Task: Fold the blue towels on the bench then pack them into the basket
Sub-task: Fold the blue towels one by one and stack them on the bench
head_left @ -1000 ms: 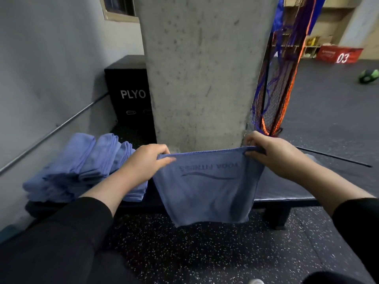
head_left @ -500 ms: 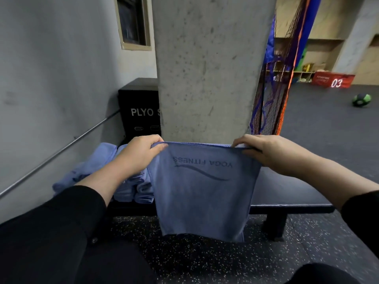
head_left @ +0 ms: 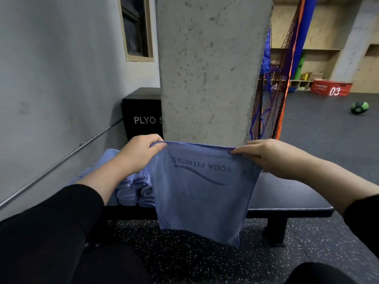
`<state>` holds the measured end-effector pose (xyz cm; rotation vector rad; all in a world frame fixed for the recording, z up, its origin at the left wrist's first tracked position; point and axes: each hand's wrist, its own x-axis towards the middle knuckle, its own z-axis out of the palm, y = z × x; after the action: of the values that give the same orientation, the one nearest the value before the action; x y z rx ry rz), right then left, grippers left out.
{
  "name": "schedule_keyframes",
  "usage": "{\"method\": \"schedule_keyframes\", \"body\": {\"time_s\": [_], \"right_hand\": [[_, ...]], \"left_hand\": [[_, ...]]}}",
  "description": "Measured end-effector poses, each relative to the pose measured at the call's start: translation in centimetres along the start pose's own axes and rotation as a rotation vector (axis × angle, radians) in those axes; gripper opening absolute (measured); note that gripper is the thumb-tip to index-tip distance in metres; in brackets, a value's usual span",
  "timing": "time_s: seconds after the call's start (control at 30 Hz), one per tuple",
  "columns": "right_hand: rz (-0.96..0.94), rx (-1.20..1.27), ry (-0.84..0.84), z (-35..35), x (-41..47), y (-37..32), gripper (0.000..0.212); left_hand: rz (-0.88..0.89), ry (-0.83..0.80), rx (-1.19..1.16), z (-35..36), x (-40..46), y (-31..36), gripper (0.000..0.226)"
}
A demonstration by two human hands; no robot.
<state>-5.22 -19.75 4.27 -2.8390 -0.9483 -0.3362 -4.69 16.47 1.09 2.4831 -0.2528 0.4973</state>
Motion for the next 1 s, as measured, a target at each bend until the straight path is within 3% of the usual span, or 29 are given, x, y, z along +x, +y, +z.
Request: {"method": "schedule_keyframes", "body": {"time_s": [0.13,0.3,0.43,0.57,0.8,1.0], "right_hand": [[0.061,-0.025,0.004,-0.3,-0.2,-0.2,0.034],[0.039,-0.043,-0.059,-0.2,-0.5,-0.2,0.012],[0.062,0.028,0.172,0.5,-0.8,0.4,0.002],[0.118,0.045,0.368,0.7,-0.8,0.8,0.004],[0.213,0.115,0.447,1.9,-0.9,1.0,0.002],[0.398,0.378,0.481,4.6,-0.4,2.6,0.008]], "left_hand": [[0.016,-0.001,-0.013,-0.3,-0.3,0.5,0.017],[0.041,0.0,-0.042,-0.5,-0.4,0.9,0.013],[0.036,0.07,-0.125,-0.4,-0.7,0.9,0.015],[0.013,0.012,-0.179,-0.1,-0.8,1.0,0.023],[0.02,-0.11,-0.065,1.3,-0.8,0.1,0.022],[-0.019,-0.117,-0.093,4.3,0.1,-1.4,0.019]]}}
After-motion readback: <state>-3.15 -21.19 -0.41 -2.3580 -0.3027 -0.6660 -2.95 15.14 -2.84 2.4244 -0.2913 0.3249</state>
